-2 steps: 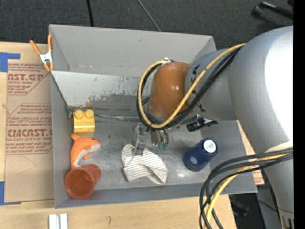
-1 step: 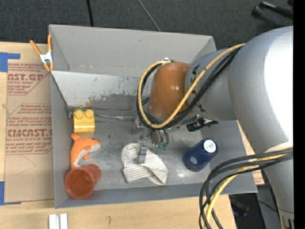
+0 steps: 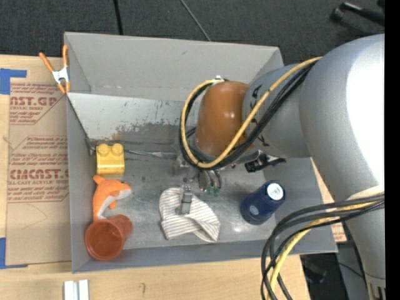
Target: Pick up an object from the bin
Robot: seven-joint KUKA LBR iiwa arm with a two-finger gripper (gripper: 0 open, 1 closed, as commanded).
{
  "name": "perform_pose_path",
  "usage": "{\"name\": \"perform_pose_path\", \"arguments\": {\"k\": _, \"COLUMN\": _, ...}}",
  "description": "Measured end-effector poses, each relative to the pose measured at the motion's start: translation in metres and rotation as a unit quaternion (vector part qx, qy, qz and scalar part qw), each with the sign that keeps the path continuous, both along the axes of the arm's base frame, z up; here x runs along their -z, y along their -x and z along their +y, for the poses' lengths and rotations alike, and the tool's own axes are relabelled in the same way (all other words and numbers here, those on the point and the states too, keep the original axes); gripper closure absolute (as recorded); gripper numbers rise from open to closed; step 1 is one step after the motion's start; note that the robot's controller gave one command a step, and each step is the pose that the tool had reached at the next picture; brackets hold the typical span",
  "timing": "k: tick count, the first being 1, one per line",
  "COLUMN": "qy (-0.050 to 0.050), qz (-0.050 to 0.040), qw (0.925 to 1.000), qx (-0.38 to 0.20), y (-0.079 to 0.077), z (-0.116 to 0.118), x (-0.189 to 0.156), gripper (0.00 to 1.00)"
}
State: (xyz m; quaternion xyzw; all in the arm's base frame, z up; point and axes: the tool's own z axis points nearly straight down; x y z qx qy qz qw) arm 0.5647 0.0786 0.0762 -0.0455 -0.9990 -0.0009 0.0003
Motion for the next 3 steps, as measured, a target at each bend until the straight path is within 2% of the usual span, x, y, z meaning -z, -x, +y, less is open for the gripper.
{"name": "perform_pose_path", "arguments": {"k": 1, "qy": 0.0, "qz": -0.0002, "qw": 0.9884, "qx": -0.152, "y": 0.031, "z": -0.016, "x": 0.006, "gripper": 1.0}}
{"name": "perform_pose_path", "arguments": {"k": 2, "qy": 0.0, "qz": -0.0002, "qw": 0.9884, "qx": -0.152, "y": 0.031, "z": -0.016, "x": 0.006, "gripper": 1.0}}
{"name": "perform_pose_path", "arguments": {"k": 3, "qy": 0.001, "qz": -0.0016, "qw": 0.9906, "qx": -0.137, "y": 0.025, "z": -0.054, "x": -0.124, "gripper": 1.0}}
